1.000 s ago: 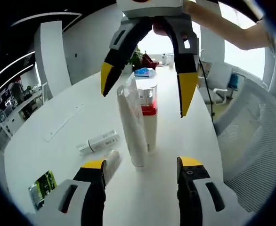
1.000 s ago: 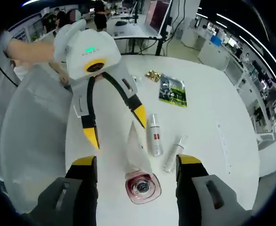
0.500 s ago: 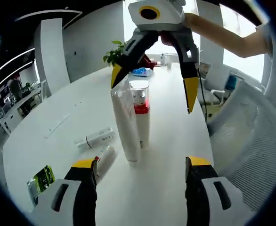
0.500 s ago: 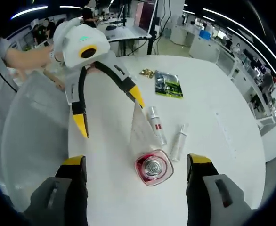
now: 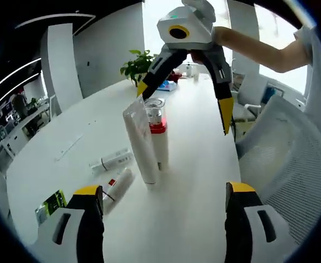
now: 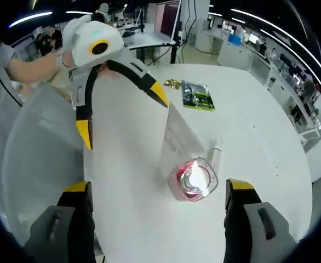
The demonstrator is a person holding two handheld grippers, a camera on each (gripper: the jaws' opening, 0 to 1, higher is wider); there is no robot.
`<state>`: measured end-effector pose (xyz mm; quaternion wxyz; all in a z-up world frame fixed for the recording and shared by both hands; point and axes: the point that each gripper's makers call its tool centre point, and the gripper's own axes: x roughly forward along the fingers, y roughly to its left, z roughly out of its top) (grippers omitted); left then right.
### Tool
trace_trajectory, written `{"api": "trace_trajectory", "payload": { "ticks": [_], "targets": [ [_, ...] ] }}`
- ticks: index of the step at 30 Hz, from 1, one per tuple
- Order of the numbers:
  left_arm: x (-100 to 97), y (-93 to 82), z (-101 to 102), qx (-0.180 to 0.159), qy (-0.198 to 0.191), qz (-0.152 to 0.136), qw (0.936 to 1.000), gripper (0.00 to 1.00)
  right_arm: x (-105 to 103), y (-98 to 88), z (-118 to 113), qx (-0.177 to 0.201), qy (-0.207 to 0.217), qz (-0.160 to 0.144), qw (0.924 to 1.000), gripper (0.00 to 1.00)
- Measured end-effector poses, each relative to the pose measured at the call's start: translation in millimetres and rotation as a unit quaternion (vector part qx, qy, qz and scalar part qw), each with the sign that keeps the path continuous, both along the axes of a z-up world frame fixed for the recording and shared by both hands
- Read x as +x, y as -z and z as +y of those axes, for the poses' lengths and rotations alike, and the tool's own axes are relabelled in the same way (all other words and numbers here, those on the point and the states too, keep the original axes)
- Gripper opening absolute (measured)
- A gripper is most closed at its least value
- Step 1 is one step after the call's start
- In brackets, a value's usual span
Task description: Arrange the skincare products in the storage area until every visible bottle or jar stands upright without overlapping.
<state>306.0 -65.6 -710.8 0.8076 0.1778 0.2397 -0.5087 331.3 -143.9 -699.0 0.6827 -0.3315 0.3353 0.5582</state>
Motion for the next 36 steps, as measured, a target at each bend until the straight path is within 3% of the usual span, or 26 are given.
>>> {"api": "trace_trajectory", "payload": {
  "ticks": [10,19,25,32,36],
  "targets": [
    [-2.9,-9.5,13,-0.006,-0.036,0.003,0.9993,0.97,-10,-8.7,-12,0.027,0.038,-0.016,0.9988,1.00],
    [-6.5,-15.7,34,-0.008,-0.073,0.003,0.9973,0.99,-6,-11.5,-20,0.045,0.061,-0.025,0.9968,1.00],
    [-10.0,-16.7,47,-0.007,-0.111,0.010,0.9937,0.99,-13,-15.5,-23,0.061,0.078,-0.032,0.9946,1.00],
    [-9.3,-23.5,65,-0.014,-0.152,-0.007,0.9883,0.99,-20,-18.2,-23,0.076,0.091,-0.047,0.9919,1.00],
    [-13.8,-23.2,72,-0.023,-0.165,-0.003,0.9860,0.99,-26,-19.0,-20,0.087,0.101,-0.060,0.9893,1.00]
  ]
}}
